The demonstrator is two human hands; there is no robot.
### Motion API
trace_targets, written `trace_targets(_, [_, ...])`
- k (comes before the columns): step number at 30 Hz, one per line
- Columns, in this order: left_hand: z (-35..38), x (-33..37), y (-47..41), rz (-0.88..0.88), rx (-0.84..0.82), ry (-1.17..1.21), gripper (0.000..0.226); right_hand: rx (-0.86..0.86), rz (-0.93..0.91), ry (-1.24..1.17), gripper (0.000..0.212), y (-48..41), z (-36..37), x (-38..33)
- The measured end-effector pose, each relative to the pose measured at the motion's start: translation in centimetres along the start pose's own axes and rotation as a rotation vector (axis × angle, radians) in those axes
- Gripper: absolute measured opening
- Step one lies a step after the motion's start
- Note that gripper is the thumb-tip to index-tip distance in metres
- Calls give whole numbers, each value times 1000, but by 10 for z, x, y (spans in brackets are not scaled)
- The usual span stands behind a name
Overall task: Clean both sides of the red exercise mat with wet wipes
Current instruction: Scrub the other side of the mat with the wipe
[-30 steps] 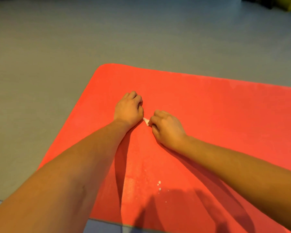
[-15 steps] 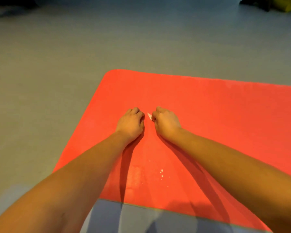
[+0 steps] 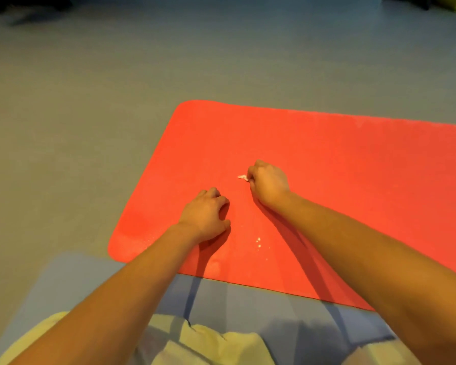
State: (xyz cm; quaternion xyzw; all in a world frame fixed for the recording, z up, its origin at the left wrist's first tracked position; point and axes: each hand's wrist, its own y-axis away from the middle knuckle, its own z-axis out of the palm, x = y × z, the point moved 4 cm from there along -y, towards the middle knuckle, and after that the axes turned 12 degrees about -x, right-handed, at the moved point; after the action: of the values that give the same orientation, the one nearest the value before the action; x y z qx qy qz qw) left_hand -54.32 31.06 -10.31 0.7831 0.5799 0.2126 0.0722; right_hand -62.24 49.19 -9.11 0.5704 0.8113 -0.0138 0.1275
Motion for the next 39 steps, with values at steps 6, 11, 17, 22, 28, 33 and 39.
trace_targets(6, [18,3,27,8,16,98,66,-31,-147,-73,15,78,18,-32])
trace_targets(11, [12,5,24,6,4,126,66,-121,-387,-65,17,149,37,-57])
trace_targets(17, [19,9,35,9,-77,100,87,-34,-151,-102,17,89,22,-34])
trace_targets(22, [20,12,42,15,-132,60,96,-44,-76,-85,18,87,21,-42])
trace_targets(28, [13,13,34,6,-69,88,55,-134,-358,-122,15,185,44,-72])
trace_targets(33, [20,20,32,-12,-80,45,62,-174,-386,-61,15,169,39,-63])
trace_targets(39, [24,18,38,-4,68,79,32,-93,-152,-97,17,137,31,-57])
